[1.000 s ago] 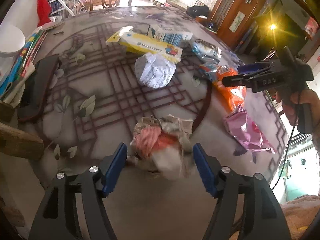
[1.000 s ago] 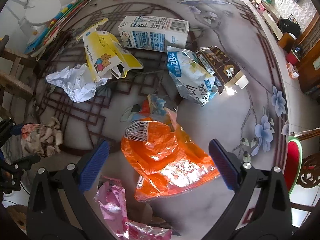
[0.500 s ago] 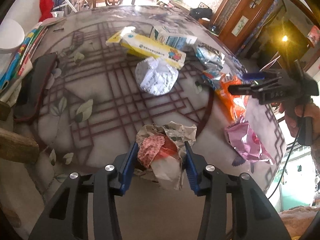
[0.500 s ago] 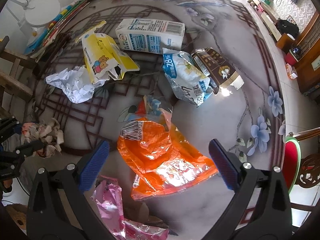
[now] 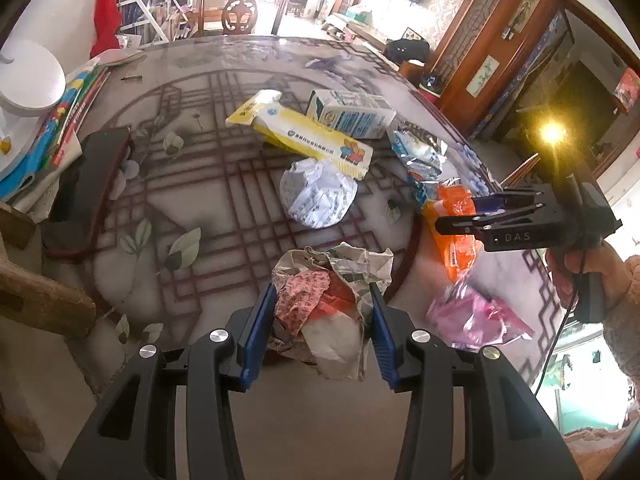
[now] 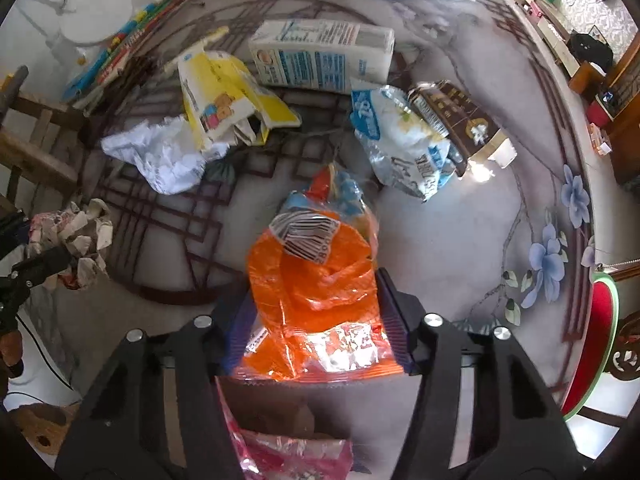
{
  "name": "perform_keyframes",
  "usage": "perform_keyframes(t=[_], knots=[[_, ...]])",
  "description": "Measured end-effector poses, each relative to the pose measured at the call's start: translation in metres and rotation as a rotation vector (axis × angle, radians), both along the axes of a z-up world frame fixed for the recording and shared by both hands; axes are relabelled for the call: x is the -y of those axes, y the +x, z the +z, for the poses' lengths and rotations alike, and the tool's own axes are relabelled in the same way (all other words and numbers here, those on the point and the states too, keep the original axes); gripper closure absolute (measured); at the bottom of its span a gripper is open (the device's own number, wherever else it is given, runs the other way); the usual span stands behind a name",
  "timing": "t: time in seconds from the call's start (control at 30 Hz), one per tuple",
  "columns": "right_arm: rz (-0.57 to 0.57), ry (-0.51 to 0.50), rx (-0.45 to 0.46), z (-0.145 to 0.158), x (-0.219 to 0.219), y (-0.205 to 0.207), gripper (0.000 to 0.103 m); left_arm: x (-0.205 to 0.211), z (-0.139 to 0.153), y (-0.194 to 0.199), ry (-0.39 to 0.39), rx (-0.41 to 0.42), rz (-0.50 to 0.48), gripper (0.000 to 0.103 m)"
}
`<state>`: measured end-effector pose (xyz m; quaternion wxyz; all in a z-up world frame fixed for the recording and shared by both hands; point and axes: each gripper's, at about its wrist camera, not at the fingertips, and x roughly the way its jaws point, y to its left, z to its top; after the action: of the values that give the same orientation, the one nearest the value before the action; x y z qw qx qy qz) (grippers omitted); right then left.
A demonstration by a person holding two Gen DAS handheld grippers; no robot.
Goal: Collect trash
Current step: 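Grasp the orange snack bag with the right gripper while the left holds the paper, then carry paper and orange bag to the red bucket and open both grippers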
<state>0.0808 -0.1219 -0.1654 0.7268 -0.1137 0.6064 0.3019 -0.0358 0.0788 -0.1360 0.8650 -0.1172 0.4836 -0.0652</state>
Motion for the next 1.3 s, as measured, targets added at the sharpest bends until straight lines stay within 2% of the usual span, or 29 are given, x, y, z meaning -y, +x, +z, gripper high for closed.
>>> perform_keyframes(t=[0.2,0.37,0.43,0.57,0.93,1.3], knots=[[-0.085,0.102,0.068,0.034,0.019,-0.006,0.049,0.005,0.015,0.007,-0.016,0.043,0.003,0.060],[-0.196,0.164,0.196,0.073,0.044,-0.020,0.049,0.012,0.028,0.019,-0.039,0.072,0.014,0.060],[-0.247,0.186,0.219,0.083,0.055,-0.024,0.049,0.018,0.033,0.024,-0.047,0.088,0.006,0.060],[-0.306,0.216,0.224,0.090,0.072,-0.029,0.049,0.031,0.038,0.030,-0.051,0.102,-0.020,0.060],[-0.392,0.218,0.224,0.088,0.107,-0.031,0.049,0.060,0.048,0.041,-0.067,0.121,-0.059,0.060],[-0.375,0.231,0.221,0.088,0.133,-0.022,0.049,0.091,0.050,0.055,-0.064,0.117,-0.039,0.060]])
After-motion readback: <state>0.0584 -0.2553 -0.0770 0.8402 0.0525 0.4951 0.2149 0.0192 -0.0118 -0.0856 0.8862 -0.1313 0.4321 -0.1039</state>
